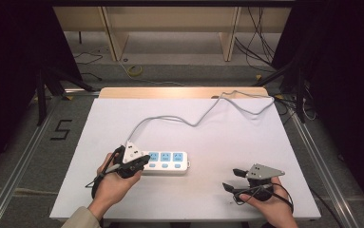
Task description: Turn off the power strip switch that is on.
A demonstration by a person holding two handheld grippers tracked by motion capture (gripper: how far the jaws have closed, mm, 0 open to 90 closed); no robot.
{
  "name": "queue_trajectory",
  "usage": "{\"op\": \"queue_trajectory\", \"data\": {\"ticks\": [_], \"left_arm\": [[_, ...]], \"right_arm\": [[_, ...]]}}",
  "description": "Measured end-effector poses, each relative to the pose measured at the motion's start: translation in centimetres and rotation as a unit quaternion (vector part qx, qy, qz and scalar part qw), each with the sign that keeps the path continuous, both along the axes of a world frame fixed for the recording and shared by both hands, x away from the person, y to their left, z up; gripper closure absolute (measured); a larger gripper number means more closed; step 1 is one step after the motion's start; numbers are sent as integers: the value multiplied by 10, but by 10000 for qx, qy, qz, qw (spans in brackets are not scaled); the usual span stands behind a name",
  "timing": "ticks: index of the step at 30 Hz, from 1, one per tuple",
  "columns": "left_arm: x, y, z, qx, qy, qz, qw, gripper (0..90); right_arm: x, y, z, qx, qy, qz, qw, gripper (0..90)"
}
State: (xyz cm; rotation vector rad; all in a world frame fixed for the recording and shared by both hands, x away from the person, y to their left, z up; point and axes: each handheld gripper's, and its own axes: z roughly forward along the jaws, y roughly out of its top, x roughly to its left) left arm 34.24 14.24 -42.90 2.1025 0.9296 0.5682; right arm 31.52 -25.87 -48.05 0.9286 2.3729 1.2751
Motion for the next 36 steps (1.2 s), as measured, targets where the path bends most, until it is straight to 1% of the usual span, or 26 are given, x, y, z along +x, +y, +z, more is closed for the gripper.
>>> {"op": "queue_trajectory", "data": {"ticks": [8, 19, 24, 27, 31, 36], "left_arm": [[3, -4, 0, 24, 42, 10, 10000, 895], [6, -10, 1, 138, 139, -16, 9998, 895], [8, -13, 2, 145, 156, -15, 9998, 895], [9, -14, 2, 194, 181, -47, 9996, 895], [11, -16, 2, 193, 193, -40, 9996, 895], [13, -18, 3, 246, 209, -51, 9995, 895]], "right_arm": [[0, 0, 0, 5, 12, 0, 10000, 332], [0, 0, 0, 3, 13, 1, 10000, 331], [0, 0, 0, 16, 3, -9, 10000, 331], [0, 0, 0, 15, 2, -9, 10000, 331], [0, 0, 0, 16, 11, -9, 10000, 331], [-1, 0, 0, 11, 13, -5, 10000, 331]]}}
